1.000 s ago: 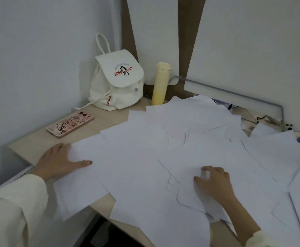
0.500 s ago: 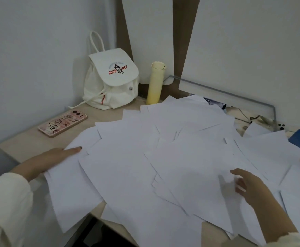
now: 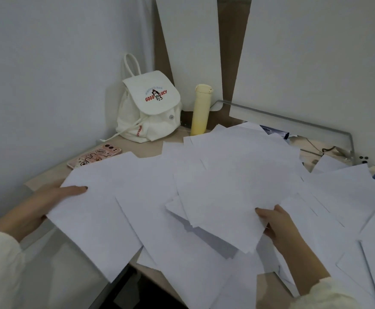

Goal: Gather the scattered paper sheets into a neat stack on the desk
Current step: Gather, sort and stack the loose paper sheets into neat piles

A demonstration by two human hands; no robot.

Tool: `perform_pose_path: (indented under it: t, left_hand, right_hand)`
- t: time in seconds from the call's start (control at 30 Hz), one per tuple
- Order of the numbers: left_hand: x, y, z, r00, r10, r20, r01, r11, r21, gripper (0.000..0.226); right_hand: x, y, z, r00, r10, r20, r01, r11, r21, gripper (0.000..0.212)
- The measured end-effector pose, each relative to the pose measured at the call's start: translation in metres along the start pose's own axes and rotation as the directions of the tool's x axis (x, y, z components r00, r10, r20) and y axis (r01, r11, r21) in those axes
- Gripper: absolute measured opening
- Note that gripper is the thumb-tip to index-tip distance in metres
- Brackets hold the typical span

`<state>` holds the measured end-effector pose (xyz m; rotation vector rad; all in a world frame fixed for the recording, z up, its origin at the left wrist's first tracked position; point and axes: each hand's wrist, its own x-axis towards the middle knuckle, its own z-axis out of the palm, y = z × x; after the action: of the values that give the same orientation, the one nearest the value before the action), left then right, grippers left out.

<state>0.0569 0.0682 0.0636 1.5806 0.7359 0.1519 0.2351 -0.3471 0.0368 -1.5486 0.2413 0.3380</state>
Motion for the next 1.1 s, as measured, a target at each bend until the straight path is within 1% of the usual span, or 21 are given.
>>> perform_pose_path:
  t: [0.03, 0.1, 0.13, 0.17, 0.23, 0.3, 0.33, 0.37, 0.43, 0.5, 0.63, 0.67, 0.73, 0.8, 0.87, 0.9, 0.97, 1.0, 1.03, 1.07, 1.1]
  left_hand:
    - [-0.005, 0.004, -0.004, 0.998, 0.049, -0.039, -0.050, 0.998, -0.028, 0.063]
    - [-0.013, 0.015, -0.011, 0.978, 0.166, -0.126, -0.182, 0.975, -0.128, 0.034]
    - [-0.020, 0.024, -0.013, 0.965, 0.207, -0.160, -0.235, 0.955, -0.181, 0.029]
    - [-0.026, 0.033, -0.013, 0.952, 0.256, -0.171, -0.287, 0.937, -0.199, 0.027]
    - [-0.038, 0.053, -0.009, 0.916, 0.368, -0.162, -0.399, 0.883, -0.247, 0.021]
    - [-0.048, 0.070, 0.006, 0.897, 0.418, -0.142, -0.441, 0.848, -0.294, 0.017]
    - [-0.055, 0.079, 0.014, 0.889, 0.438, -0.130, -0.456, 0.829, -0.325, 0.018]
    - [-0.058, 0.086, 0.025, 0.879, 0.463, -0.111, -0.472, 0.816, -0.335, 0.018]
    - [-0.064, 0.097, 0.045, 0.860, 0.506, -0.073, -0.496, 0.791, -0.360, 0.019]
    - [-0.071, 0.104, 0.063, 0.851, 0.525, -0.021, -0.485, 0.769, -0.418, 0.020]
    - [-0.077, 0.106, 0.098, 0.835, 0.544, 0.078, -0.410, 0.712, -0.570, 0.026]
    - [-0.075, 0.101, 0.103, 0.837, 0.538, 0.096, -0.382, 0.702, -0.601, 0.026]
    - [-0.068, 0.089, 0.116, 0.851, 0.501, 0.157, -0.310, 0.721, -0.619, 0.030]
    - [-0.057, 0.067, 0.126, 0.886, 0.414, 0.210, -0.247, 0.803, -0.542, 0.038]
    - [-0.041, 0.040, 0.136, 0.931, 0.284, 0.231, -0.177, 0.902, -0.395, 0.044]
    - [-0.034, 0.029, 0.141, 0.946, 0.224, 0.236, -0.149, 0.943, -0.298, 0.045]
    - [-0.020, 0.008, 0.150, 0.963, 0.157, 0.219, -0.158, 0.987, -0.015, 0.041]
    - [-0.015, -0.002, 0.155, 0.969, 0.156, 0.193, -0.189, 0.968, 0.166, 0.035]
    - [-0.010, -0.010, 0.159, 0.970, 0.171, 0.174, -0.224, 0.906, 0.360, 0.033]
    - [-0.007, -0.018, 0.162, 0.966, 0.194, 0.168, -0.255, 0.803, 0.538, 0.035]
    - [-0.006, -0.024, 0.165, 0.960, 0.216, 0.177, -0.278, 0.695, 0.663, 0.038]
  right_hand:
    - [-0.003, -0.003, -0.002, 0.999, -0.046, 0.027, 0.045, 0.999, 0.022, 0.016]
    - [-0.015, -0.011, -0.005, 0.991, -0.106, 0.085, 0.098, 0.991, 0.088, 0.019]
    - [-0.022, -0.016, -0.006, 0.987, -0.117, 0.108, 0.106, 0.989, 0.107, 0.020]
    - [-0.022, -0.017, -0.009, 0.984, -0.121, 0.128, 0.104, 0.986, 0.130, 0.020]
    - [-0.028, -0.019, -0.009, 0.980, -0.105, 0.167, 0.081, 0.987, 0.141, 0.027]
    - [-0.030, -0.015, -0.007, 0.982, -0.049, 0.181, 0.028, 0.993, 0.114, 0.041]
    - [-0.032, -0.012, -0.004, 0.981, -0.011, 0.196, -0.005, 0.997, 0.078, 0.045]
    - [-0.031, -0.006, -0.002, 0.977, 0.026, 0.214, -0.035, 0.999, 0.035, 0.043]
    - [-0.033, 0.006, 0.004, 0.967, 0.111, 0.230, -0.101, 0.993, -0.056, 0.033]
    - [-0.033, 0.015, 0.008, 0.959, 0.172, 0.224, -0.153, 0.983, -0.099, 0.031]
    - [-0.034, 0.017, 0.010, 0.948, 0.188, 0.255, -0.167, 0.981, -0.102, 0.023]
    - [-0.033, 0.018, 0.012, 0.947, 0.198, 0.254, -0.178, 0.979, -0.101, 0.024]
    - [-0.031, 0.019, 0.013, 0.945, 0.205, 0.255, -0.201, 0.979, -0.041, 0.036]
    - [-0.027, 0.021, 0.012, 0.935, 0.189, 0.301, -0.219, 0.973, 0.067, 0.056]
    - [-0.025, 0.024, 0.008, 0.901, 0.180, 0.395, -0.255, 0.956, 0.147, 0.079]
    - [-0.027, 0.025, 0.006, 0.885, 0.179, 0.431, -0.279, 0.943, 0.181, 0.087]
    - [-0.030, 0.027, 0.004, 0.870, 0.156, 0.468, -0.299, 0.921, 0.249, 0.095]
    - [-0.030, 0.028, 0.005, 0.868, 0.145, 0.475, -0.299, 0.916, 0.267, 0.095]
    - [-0.031, 0.028, 0.006, 0.864, 0.141, 0.483, -0.301, 0.914, 0.271, 0.092]
    - [-0.029, 0.029, 0.007, 0.863, 0.143, 0.485, -0.296, 0.920, 0.255, 0.083]
    - [-0.029, 0.028, 0.009, 0.863, 0.147, 0.482, -0.283, 0.933, 0.222, 0.071]
